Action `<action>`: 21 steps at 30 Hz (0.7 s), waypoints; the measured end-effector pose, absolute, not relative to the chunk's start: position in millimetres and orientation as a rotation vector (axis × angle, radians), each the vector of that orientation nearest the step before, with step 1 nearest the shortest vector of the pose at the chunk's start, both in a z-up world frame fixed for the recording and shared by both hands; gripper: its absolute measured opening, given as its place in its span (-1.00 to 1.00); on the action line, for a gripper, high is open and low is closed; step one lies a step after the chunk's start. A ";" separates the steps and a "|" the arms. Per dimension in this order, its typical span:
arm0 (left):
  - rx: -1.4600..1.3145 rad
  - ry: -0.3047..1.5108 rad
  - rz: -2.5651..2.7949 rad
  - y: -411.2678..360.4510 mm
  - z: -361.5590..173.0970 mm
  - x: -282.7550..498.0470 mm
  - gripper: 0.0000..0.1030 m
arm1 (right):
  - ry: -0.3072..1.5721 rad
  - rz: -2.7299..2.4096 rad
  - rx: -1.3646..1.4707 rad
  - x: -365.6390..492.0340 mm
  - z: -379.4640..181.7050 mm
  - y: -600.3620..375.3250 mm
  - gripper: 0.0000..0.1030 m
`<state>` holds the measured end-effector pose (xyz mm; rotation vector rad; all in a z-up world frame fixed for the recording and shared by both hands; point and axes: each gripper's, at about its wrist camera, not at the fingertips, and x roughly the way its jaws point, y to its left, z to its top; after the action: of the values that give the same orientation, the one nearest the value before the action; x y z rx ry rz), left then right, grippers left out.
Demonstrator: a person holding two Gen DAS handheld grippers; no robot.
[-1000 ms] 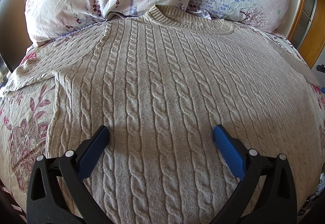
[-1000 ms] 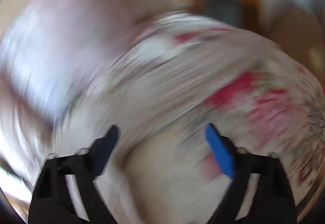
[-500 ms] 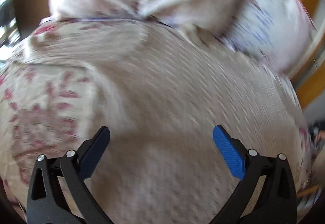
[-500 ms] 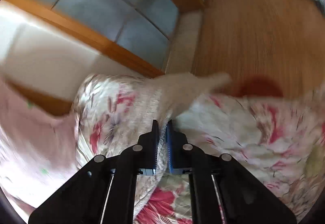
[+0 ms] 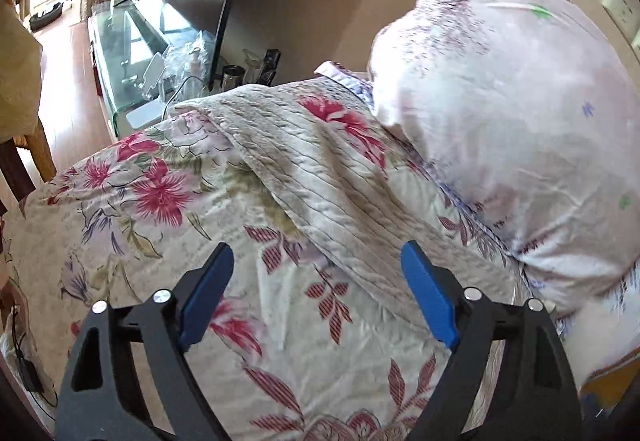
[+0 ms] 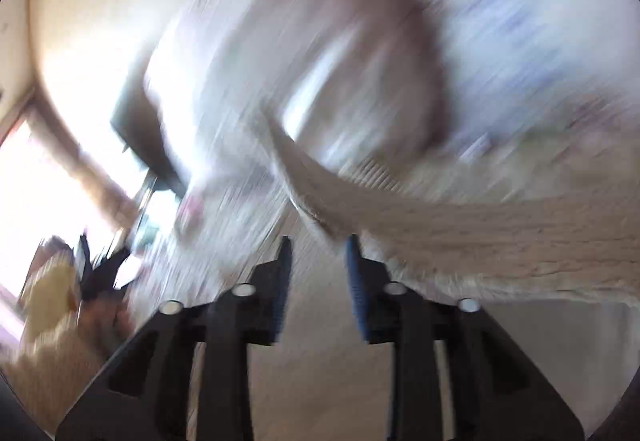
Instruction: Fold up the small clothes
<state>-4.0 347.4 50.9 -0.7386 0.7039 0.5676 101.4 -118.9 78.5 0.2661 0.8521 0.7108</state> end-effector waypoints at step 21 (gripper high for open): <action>-1.324 0.537 0.674 479.8 7.2 19.1 -0.86 | 1.059 0.525 0.244 70.1 26.3 -157.4 0.14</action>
<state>19.1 479.8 7.2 -1.3237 0.5369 0.6740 70.1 -157.4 26.3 0.2444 1.0590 0.5251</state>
